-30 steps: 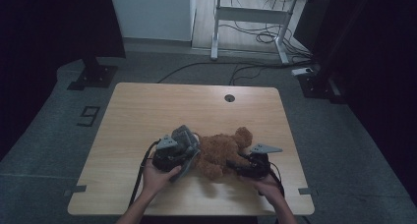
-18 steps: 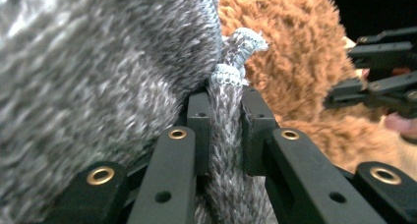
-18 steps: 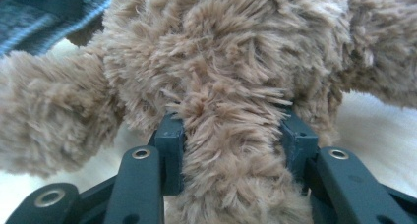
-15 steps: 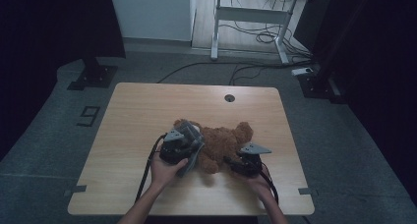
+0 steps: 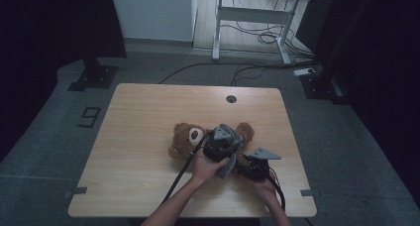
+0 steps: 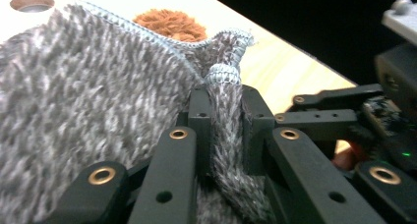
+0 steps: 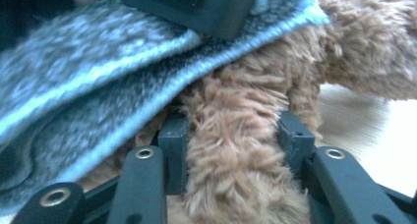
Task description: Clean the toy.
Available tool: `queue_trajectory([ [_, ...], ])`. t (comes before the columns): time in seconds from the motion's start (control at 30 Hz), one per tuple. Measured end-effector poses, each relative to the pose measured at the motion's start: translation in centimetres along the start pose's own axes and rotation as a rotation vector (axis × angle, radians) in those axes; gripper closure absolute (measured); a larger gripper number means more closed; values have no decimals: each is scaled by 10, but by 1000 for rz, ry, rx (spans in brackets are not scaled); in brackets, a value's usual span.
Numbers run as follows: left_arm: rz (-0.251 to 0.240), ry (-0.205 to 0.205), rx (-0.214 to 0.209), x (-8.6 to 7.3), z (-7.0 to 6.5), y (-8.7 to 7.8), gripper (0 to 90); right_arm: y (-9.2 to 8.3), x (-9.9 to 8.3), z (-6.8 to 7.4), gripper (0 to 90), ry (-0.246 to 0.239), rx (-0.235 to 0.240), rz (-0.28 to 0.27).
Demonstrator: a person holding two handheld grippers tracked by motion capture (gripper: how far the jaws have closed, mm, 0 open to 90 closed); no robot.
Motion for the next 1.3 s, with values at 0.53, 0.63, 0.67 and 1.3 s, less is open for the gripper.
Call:
queue_trajectory([
  [0.53, -155, -45, 287, 14, 80, -101, 793, 0, -2, 3, 604, 14, 5, -3],
  [0.63, -119, -89, 324, 6, 105, -108, 792, 0, -2, 3, 604, 23, 6, -5],
  [0.67, -102, -106, 336, -1, 114, -109, 793, 0, -2, 3, 604, 21, 6, -6],
  [1.3, 76, -271, 417, -87, 178, -124, 794, 0, -2, 3, 602, 34, 16, -1],
])
Point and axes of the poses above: each handheld gripper's, and its own axes: y roughly forward along the jaws, x roughly out of its top, z roughly to its left, the point moved 3 cm from there along y, roughly forward along the jaws, and after that the axes turned 1 degree about -z, right-handed, at the moved point
